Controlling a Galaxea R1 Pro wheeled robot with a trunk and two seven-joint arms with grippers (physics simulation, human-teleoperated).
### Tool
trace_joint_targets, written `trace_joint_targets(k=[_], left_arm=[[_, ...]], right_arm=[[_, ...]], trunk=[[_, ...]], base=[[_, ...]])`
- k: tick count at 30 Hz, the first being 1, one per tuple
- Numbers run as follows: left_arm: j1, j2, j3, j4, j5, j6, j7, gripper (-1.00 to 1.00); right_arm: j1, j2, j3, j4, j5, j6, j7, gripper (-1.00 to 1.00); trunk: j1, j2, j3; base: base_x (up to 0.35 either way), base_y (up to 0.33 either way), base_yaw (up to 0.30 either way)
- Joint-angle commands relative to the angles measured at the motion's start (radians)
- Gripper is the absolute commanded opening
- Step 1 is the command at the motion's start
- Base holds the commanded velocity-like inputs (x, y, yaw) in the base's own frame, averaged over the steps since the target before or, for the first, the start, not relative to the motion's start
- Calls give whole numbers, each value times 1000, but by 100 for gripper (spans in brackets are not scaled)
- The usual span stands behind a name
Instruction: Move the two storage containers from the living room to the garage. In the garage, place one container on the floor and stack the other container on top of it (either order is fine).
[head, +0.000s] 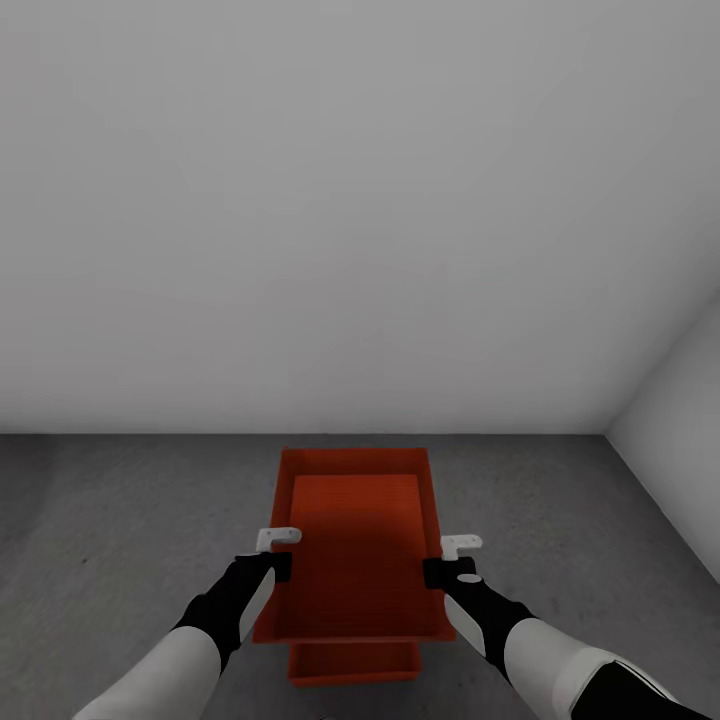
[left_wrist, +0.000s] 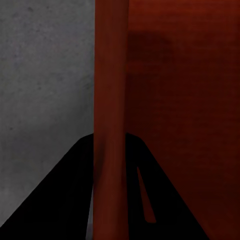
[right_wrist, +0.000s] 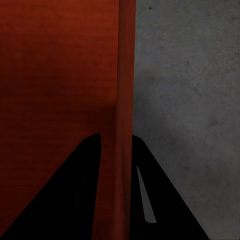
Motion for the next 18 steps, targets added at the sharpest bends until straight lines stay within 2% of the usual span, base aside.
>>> trace_joint_targets(k=[1, 18], left_arm=[[0, 5, -1, 8, -15, 10, 9, -100], [0, 5, -1, 9, -15, 10, 9, -100]], right_arm=[[-2, -24, -32, -3, 14, -9, -30, -100], [-2, -24, -32, -3, 15, -8, -30, -100]], trunk=[[0, -1, -3], [0, -1, -30]], base=[[0, 0, 0], [0, 0, 0]])
